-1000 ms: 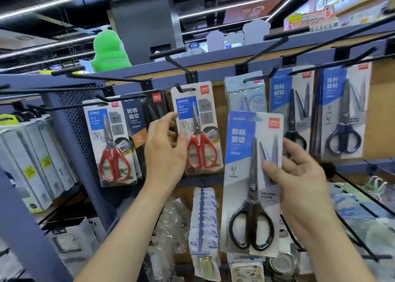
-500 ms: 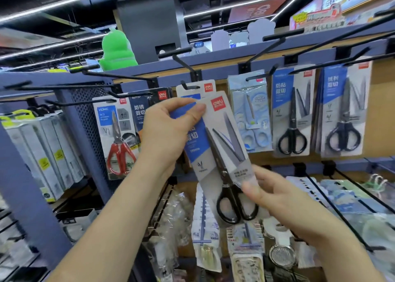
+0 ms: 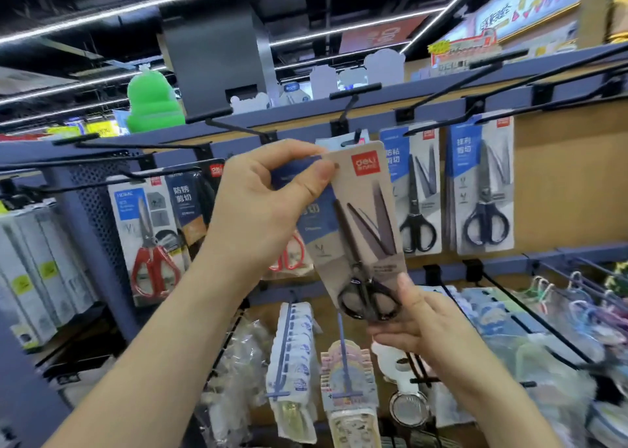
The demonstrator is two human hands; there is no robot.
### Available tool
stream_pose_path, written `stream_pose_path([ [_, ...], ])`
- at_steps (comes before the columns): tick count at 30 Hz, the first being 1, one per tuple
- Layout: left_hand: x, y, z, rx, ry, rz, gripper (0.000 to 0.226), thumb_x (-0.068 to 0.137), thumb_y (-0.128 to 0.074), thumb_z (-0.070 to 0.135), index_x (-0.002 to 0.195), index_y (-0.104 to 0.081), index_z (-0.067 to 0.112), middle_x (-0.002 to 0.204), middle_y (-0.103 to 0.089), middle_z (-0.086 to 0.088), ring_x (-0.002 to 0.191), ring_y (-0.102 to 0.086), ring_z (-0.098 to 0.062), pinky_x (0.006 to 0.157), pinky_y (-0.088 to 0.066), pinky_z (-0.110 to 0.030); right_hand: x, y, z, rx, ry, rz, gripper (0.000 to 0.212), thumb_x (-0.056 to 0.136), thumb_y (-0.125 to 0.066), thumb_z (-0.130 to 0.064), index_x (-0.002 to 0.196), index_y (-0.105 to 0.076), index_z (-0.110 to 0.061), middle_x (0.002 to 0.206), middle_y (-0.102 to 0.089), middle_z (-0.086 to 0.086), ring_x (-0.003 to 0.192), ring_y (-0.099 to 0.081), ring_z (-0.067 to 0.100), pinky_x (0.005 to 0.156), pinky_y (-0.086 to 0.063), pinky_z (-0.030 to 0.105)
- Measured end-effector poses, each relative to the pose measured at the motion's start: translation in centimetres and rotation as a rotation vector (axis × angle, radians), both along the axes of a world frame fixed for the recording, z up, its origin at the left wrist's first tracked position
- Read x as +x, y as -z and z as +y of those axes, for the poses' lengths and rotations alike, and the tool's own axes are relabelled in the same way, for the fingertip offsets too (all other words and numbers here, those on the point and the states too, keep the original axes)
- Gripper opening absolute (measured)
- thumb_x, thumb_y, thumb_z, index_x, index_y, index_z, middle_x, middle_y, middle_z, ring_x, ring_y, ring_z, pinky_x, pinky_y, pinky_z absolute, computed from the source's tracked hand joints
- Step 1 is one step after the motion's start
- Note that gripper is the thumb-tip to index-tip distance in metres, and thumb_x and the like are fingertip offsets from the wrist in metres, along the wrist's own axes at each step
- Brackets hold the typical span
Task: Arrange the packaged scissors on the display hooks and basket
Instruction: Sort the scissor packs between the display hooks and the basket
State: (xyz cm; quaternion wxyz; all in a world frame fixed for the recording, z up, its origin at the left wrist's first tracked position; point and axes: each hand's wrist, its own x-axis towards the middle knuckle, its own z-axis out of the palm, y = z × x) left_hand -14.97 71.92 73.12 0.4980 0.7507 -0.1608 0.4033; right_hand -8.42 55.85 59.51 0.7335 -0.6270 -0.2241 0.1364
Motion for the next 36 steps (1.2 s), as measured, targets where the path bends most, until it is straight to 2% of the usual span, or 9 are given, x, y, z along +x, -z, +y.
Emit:
stream_pose_path([
  [3,1.4,-0.2,-2.6,0.067,-0.029,-0.085,0.02,0.085,-0.072,0.01,0.086,-0.071,0.03,0.085,-0.073,0.017,0.086,-0.069,-0.003,0.074,-0.054,-0.02,0.8,-0.1,-2.0,0.089,0.076,0.065,0.053,0.075,-0.052,-0.055,0.095,-0.072,-0.011,0.09,-0.078,0.007,0.085,-0.076,0.024,0.078,-0.06,0.033],
  [8,4.1,-0.4,-7.6,0.147,-0.041,-0.126,0.015,0.09,-0.069,0.014,0.092,-0.069,0.029,0.094,-0.072,0.013,0.095,-0.067,-0.004,0.082,-0.057,-0.028,2.1,-0.5,-5.2,0.169,0.139,0.098,0.047,0.08,-0.052,-0.051,0.072,-0.079,-0.014,0.087,-0.078,0.007,0.081,-0.075,0.025,0.079,-0.057,0.038],
  [15,8.1,-2.4,-10.7,0.181,-0.129,-0.098,0.015,0.1,-0.056,0.022,0.097,-0.07,0.017,0.086,-0.069,0.01,0.081,-0.065,-0.007,0.073,-0.054,-0.024,3.6,-1.4,-7.7,0.141,0.192,0.108,0.059,0.091,-0.049,-0.052,0.093,-0.074,0.001,0.084,-0.076,0.018,0.078,-0.075,0.031,0.066,-0.063,0.032],
  [18,9.9,-2.5,-10.8,0.224,-0.206,-0.078,0.018,0.101,-0.054,0.022,0.093,-0.069,0.019,0.083,-0.065,0.017,0.077,-0.06,0.005,0.07,-0.047,-0.014,3.9,-1.2,-8.2,0.12,0.184,0.145,0.06,0.089,-0.052,-0.054,0.09,-0.075,0.001,0.08,-0.075,0.021,0.074,-0.075,0.034,0.063,-0.063,0.034],
  [24,11.1,-1.9,-11.1,0.017,-0.186,0.145,0.014,0.103,-0.047,0.019,0.108,-0.06,0.024,0.09,-0.065,0.002,0.074,-0.058,-0.018,0.065,-0.055,-0.036,4.6,-1.0,-8.8,0.117,0.166,0.165,0.059,0.092,-0.054,-0.05,0.089,-0.073,0.006,0.077,-0.073,0.025,0.067,-0.074,0.034,0.054,-0.061,0.03],
  [27,10.3,0.3,-10.8,-0.022,-0.094,0.187,0.048,0.1,-0.048,0.005,0.132,-0.037,0.039,0.103,-0.065,0.003,0.077,-0.065,-0.019,0.068,-0.056,-0.033,5.2,-1.0,-8.9,0.109,0.157,0.165,0.054,0.094,-0.053,-0.047,0.093,-0.071,0.003,0.078,-0.074,0.025,0.067,-0.074,0.035,0.055,-0.061,0.032],
  [30,10.0,3.5,-9.7,0.048,-0.115,0.207,0.081,0.095,-0.058,0.004,0.146,-0.016,0.053,0.113,-0.067,0.007,0.084,-0.071,-0.018,0.078,-0.059,-0.045,5.9,-1.0,-8.6,0.085,0.163,0.157,0.048,0.096,-0.05,-0.046,0.097,-0.071,-0.002,0.078,-0.074,0.023,0.062,-0.073,0.034,0.053,-0.061,0.032],
  [33,10.9,4.8,-8.7,0.087,-0.28,0.242,0.089,0.094,-0.064,0.013,0.15,-0.008,0.053,0.102,-0.065,0.008,0.068,-0.066,-0.008,0.07,-0.058,-0.028,6.7,-1.5,-7.9,0.063,0.174,0.162,0.041,0.099,-0.05,-0.044,0.097,-0.069,-0.008,0.085,-0.073,0.024,0.058,-0.071,0.038,0.048,-0.059,0.033],
  [36,11.7,5.3,-8.3,0.232,-0.412,0.341,0.069,0.095,-0.064,0.021,0.15,-0.029,0.041,0.118,-0.064,0.0,0.092,-0.063,-0.009,0.074,-0.048,-0.017,7.6,-2.4,-7.1,0.011,0.224,0.144,0.036,0.101,-0.048,-0.043,0.085,-0.065,-0.017,0.078,-0.07,0.017,0.053,-0.069,0.039,0.046,-0.058,0.035],
])
